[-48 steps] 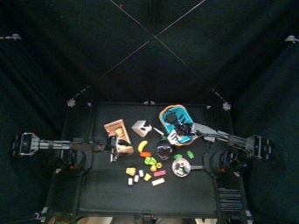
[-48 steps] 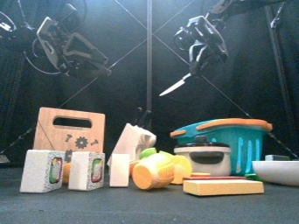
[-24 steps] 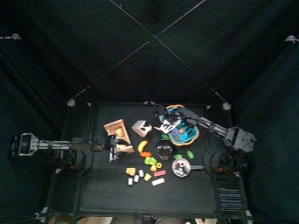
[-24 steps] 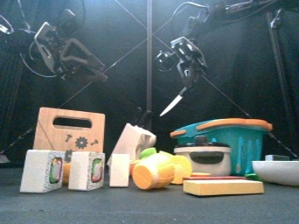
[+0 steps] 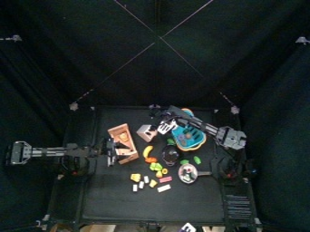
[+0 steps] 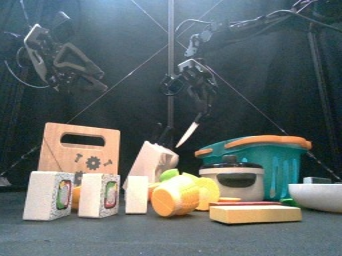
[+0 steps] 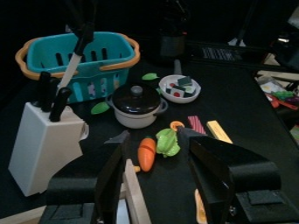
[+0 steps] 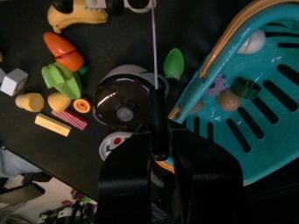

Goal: Put pairing knife back in holder

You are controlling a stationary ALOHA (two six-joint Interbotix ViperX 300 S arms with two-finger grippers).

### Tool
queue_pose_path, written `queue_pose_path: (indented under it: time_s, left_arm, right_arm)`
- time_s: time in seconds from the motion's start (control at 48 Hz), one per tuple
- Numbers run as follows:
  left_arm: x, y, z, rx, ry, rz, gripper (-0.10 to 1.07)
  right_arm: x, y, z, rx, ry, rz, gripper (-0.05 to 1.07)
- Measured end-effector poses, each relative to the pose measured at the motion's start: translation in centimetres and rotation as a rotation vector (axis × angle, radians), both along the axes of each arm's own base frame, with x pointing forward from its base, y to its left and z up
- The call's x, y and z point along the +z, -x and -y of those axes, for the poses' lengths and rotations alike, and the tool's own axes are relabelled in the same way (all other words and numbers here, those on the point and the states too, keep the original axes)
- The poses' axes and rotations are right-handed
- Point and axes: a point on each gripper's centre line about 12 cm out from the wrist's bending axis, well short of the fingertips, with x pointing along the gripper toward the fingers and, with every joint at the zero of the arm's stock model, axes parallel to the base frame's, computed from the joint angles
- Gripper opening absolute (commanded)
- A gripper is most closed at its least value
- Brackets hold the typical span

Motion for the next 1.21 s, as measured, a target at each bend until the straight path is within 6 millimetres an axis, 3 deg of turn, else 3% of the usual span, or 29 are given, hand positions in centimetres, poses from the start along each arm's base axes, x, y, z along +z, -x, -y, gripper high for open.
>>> queue_pose_path:
  time_s: [1.208]
  left_arm:
    - [-0.5, 0.5, -0.6, 0.035, 0.018, -0.007, 0.85]
  right_arm:
    - [-0.9, -1.0, 0.4, 0.007, -0.025, -0.031, 0.45]
